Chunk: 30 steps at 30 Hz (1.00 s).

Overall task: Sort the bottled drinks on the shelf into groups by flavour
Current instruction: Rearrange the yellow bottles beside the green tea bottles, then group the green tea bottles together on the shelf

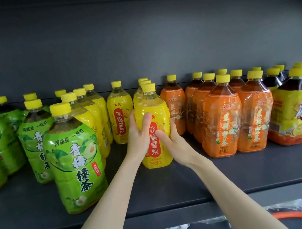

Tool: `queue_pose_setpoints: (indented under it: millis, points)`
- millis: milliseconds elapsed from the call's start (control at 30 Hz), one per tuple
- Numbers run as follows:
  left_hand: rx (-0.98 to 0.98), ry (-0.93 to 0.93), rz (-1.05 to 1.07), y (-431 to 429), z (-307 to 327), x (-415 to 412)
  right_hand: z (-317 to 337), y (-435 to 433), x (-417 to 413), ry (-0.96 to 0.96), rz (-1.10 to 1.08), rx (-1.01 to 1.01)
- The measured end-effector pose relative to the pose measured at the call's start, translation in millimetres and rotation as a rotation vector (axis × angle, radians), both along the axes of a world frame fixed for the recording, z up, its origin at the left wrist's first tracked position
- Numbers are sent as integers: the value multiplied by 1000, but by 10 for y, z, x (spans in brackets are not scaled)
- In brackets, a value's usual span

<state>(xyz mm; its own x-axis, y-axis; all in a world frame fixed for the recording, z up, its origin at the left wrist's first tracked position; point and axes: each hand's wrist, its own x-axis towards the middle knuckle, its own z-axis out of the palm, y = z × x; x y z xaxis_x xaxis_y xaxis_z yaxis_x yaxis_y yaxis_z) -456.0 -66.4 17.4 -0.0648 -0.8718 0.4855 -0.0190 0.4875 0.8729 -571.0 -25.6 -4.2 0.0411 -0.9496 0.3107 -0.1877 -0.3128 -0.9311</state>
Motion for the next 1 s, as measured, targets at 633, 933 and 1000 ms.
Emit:
queue_pose_setpoints:
  millis: [633,933,1000]
  points:
    - [-78,-460,230,686,32,466,89,648,-42,631,-359,-169]
    - [-168,-347,409,1243,-63,1335,230,861,669,581,-257,-346]
    - [-182,-302,439,1229,-38,1563,275,839,876,549,-247,-386]
